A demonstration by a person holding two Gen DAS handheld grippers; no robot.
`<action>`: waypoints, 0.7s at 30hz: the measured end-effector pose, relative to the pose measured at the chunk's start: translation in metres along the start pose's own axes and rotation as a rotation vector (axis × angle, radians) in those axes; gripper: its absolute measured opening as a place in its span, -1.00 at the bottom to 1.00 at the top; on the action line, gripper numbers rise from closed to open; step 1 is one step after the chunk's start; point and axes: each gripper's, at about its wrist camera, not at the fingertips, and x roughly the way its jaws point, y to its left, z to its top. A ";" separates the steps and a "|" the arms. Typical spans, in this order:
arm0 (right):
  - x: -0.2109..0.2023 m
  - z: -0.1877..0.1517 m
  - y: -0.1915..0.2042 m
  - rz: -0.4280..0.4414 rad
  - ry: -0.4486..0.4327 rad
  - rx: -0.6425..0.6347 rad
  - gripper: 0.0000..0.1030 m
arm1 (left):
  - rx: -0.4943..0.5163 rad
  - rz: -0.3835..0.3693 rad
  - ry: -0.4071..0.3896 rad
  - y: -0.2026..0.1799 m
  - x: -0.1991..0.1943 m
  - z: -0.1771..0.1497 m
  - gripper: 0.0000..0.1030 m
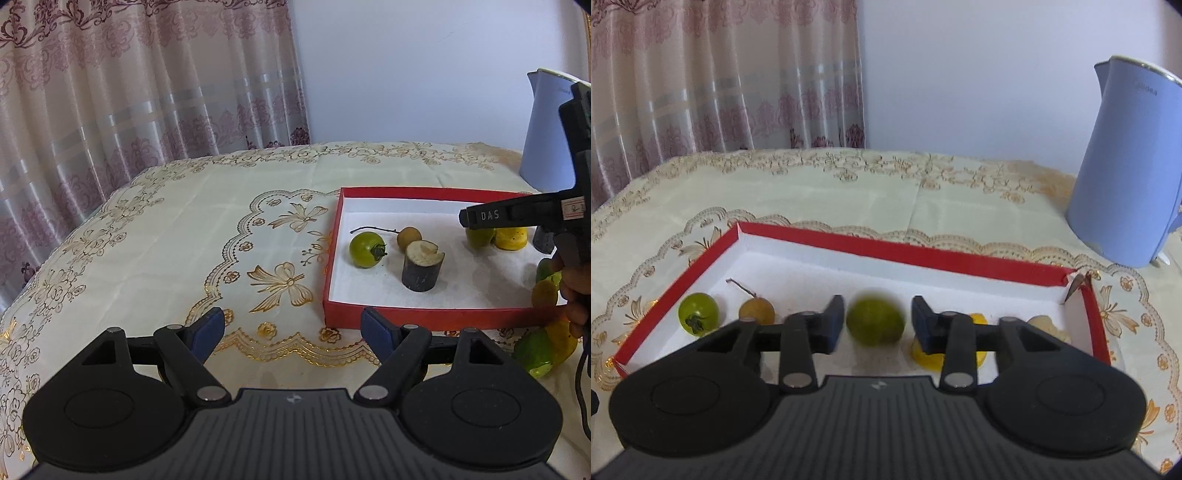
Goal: Organize fruits
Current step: 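Carry the green tomato into the tray and open the right gripper, then move the left tool to the green cucumber chunk beside the tray and grasp it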
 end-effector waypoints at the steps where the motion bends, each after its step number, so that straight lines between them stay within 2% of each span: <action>1: -0.002 0.000 0.001 -0.004 -0.006 -0.005 0.08 | -0.001 0.001 0.002 0.000 0.000 0.000 0.56; 8: -0.040 0.004 -0.003 0.014 -0.082 -0.002 0.10 | 0.000 -0.002 0.010 -0.003 -0.002 -0.001 0.56; 14: -0.097 -0.013 -0.023 0.002 -0.183 0.011 0.42 | -0.006 -0.029 0.011 -0.006 -0.008 -0.004 0.56; 17: -0.129 -0.028 -0.037 -0.023 -0.229 0.018 0.61 | 0.005 -0.071 -0.002 -0.011 -0.017 -0.008 0.56; 19: -0.149 -0.040 -0.047 -0.048 -0.267 0.034 0.74 | 0.023 -0.124 -0.013 -0.017 -0.023 -0.012 0.56; 21: -0.164 -0.052 -0.054 -0.067 -0.291 0.057 0.78 | 0.060 -0.192 -0.023 -0.027 -0.031 -0.015 0.56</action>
